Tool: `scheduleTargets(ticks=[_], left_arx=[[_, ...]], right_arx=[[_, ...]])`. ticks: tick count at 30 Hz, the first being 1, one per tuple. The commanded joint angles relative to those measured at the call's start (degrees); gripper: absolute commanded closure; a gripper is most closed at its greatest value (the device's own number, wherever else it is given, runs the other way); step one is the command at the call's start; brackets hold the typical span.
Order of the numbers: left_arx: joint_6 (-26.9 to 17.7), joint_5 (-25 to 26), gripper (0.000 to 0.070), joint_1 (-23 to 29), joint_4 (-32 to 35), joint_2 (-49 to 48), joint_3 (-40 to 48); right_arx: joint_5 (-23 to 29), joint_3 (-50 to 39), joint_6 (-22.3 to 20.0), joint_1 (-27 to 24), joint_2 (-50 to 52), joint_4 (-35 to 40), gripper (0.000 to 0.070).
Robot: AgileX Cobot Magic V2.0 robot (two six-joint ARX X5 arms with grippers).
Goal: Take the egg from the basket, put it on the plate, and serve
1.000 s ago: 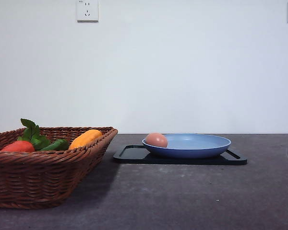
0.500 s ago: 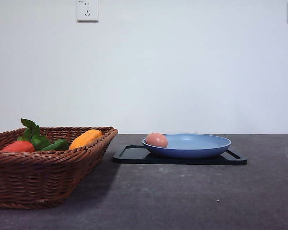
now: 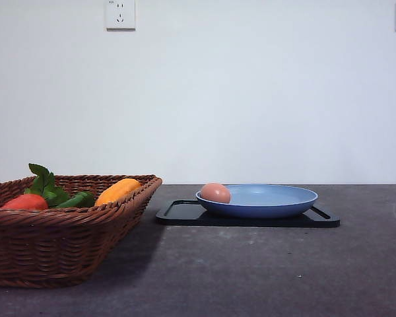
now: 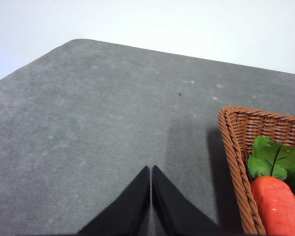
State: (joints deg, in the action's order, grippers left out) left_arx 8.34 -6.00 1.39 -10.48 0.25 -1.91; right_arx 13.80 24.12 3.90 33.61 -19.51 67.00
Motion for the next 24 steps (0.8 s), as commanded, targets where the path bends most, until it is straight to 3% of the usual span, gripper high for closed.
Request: scheduleTargets(ticks=[1,19,24], left_arx=[[0.1,0.0,0.0700,0.1,-1.0,-0.1,1.2],[0.1,0.0,0.0700,0.1,-1.0,-0.1,1.2],[0.1,0.0,0.0700,0.1,-1.0,-0.1,1.2]], right_arx=[[0.2,0.7,0.6,0.4,-0.1,1.1,0.0700],[0.3,0.7,0.1,0.4,-0.1,11.3,0.0700],[0.8,0.7,-0.5,0.4,0.0,9.2,0.0700]])
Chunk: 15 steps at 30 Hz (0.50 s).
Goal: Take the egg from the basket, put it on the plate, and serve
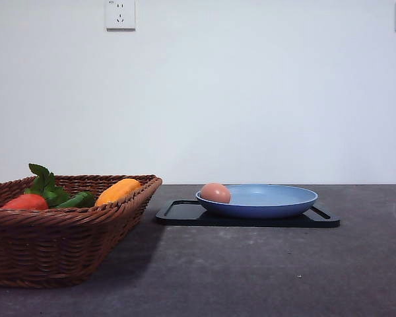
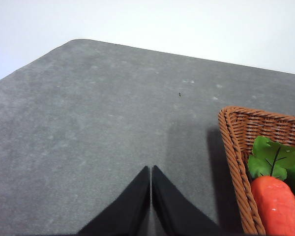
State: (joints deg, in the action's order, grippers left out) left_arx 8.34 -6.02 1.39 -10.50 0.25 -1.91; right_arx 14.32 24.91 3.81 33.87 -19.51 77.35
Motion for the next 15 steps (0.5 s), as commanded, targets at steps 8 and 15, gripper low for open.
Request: scheduleTargets(ticks=[8,15], left_arx=[[0.1,0.0,0.0700,0.1,-1.0,-0.1,1.2],[0.1,0.0,0.0700,0.1,-1.0,-0.1,1.2]], right_arx=[[1.2,0.0,-3.5,0.1,0.2,-36.5,0.0700],[0.5,-0.1,-0.5,-0.1,0.2,-76.1,0.0700]])
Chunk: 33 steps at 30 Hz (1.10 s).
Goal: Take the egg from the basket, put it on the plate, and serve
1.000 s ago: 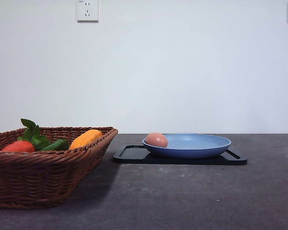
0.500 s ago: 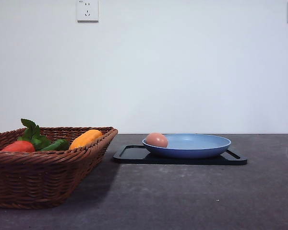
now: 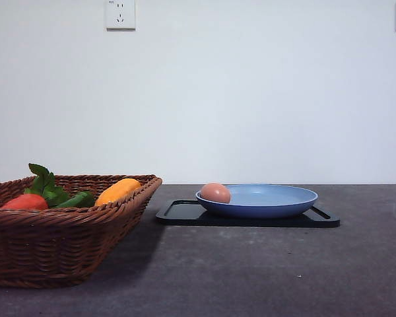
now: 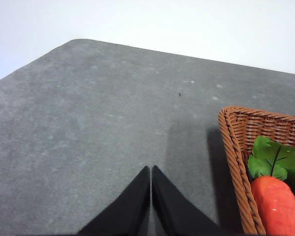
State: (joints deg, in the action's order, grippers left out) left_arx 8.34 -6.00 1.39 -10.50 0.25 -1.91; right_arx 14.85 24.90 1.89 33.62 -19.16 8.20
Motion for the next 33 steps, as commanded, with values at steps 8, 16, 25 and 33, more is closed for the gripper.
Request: scheduleTargets(ticks=[8,16,25,33], left_arx=[[0.1,0.0,0.0700,0.1,-1.0,-0.1,1.2],[0.1,0.0,0.0700,0.1,-1.0,-0.1,1.2],[0.1,0.0,0.0700,0.2,-1.0,-0.1,1.2],[0.1,0.0,0.0700,0.1,-1.0,-0.1,1.2]], right_arx=[[-9.8,-2.2,1.8,-16.9,0.7,-23.1,0.0700],[-23.4,-13.5,-1.1,-32.8,8.7,-11.2,0.0700],[-23.9,-24.3,-1.3,-36.5,18.3,-9.3,0.0700],[-23.8,-24.3,-3.5,-36.5,19.0,-17.2,0.0700]])
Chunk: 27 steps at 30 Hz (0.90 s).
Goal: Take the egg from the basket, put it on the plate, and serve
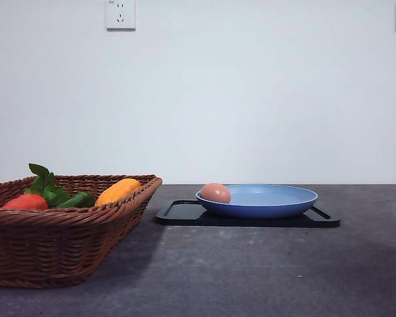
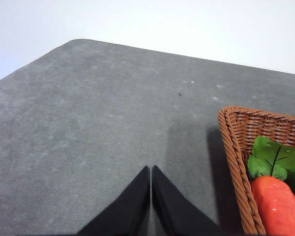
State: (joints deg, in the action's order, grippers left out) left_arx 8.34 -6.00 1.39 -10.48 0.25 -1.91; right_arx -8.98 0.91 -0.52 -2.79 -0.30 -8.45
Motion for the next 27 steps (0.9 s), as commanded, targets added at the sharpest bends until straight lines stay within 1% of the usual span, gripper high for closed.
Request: scheduleTargets(ticks=[1,4,27], left_arx=[[0.1,0.0,0.0700,0.2,-1.0,-0.1,1.2],[0.1,0.0,0.0700,0.2,-1.0,-0.1,1.2],[0.1,0.0,0.0700,0.1,-1.0,-0.1,1.2]], right_arx=[[0.0,-0.3,-0.9,-0.1,0.1,-1.5,0.0700],[0.0,-0.2,0.2,0.1,0.1,-1.0,0.0700],[0.2,-0.2,0.1,0.1,0.1,-0.3,0.0700]])
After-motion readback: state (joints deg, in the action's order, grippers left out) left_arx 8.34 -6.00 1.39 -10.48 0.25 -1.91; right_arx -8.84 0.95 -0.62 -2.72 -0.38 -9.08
